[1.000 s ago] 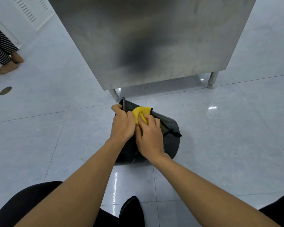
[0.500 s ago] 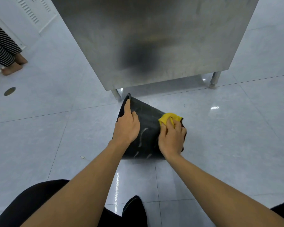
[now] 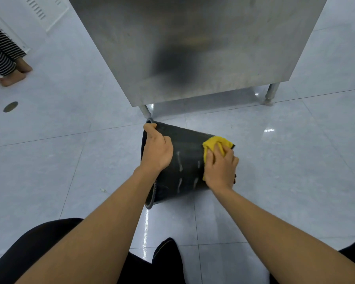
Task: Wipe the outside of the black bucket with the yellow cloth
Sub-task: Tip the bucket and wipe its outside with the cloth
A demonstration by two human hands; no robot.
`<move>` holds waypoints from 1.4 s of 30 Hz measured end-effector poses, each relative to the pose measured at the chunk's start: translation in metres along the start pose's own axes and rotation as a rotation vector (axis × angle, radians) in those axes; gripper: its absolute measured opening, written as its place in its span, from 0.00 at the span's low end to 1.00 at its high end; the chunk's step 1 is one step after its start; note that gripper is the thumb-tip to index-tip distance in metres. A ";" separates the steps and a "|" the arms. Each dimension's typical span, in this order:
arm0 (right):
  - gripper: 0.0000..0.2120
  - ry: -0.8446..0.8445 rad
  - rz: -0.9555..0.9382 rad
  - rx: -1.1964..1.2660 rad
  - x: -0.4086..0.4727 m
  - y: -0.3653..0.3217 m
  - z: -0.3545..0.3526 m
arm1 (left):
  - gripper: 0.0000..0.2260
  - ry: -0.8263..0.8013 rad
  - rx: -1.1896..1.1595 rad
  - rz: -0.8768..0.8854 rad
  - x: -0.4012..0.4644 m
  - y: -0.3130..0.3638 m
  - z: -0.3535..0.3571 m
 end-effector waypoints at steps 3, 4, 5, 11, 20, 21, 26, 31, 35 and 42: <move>0.18 0.001 0.178 0.056 -0.001 0.015 -0.003 | 0.17 0.037 0.057 0.071 -0.004 0.005 0.002; 0.17 0.006 0.188 0.065 -0.001 0.012 -0.003 | 0.17 0.047 0.070 0.081 -0.004 0.007 0.002; 0.16 0.009 0.168 0.067 -0.001 0.004 -0.003 | 0.18 0.051 0.078 0.076 -0.003 0.007 0.001; 0.16 0.035 -0.293 0.177 -0.024 -0.096 -0.002 | 0.28 0.002 0.036 0.064 -0.005 0.006 -0.001; 0.20 0.008 -0.237 0.048 -0.012 -0.048 0.007 | 0.28 -0.037 -0.004 0.072 0.003 0.003 0.001; 0.20 -0.001 -0.160 0.046 -0.011 -0.036 0.006 | 0.27 -0.023 -0.030 0.045 0.004 -0.001 0.002; 0.17 0.028 -0.071 0.083 -0.014 -0.028 -0.003 | 0.20 0.019 -0.053 0.054 0.001 -0.001 0.006; 0.18 0.064 -0.400 0.128 -0.022 -0.098 -0.009 | 0.19 0.044 0.008 0.069 0.007 0.008 -0.006; 0.18 0.012 -0.458 0.107 -0.015 -0.105 -0.005 | 0.25 -0.047 0.082 0.022 0.008 0.009 -0.007; 0.19 0.008 0.090 -0.014 0.010 -0.005 -0.018 | 0.14 -0.126 0.046 0.062 0.000 0.006 0.001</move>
Point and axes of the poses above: each hand's wrist, its own x-axis towards the middle knuckle, its own z-axis out of the palm, y = z × x, the point moved 6 cm from there along x, towards the middle knuckle, and after that the axes turned 8 degrees about -z, right-handed, at the moved point
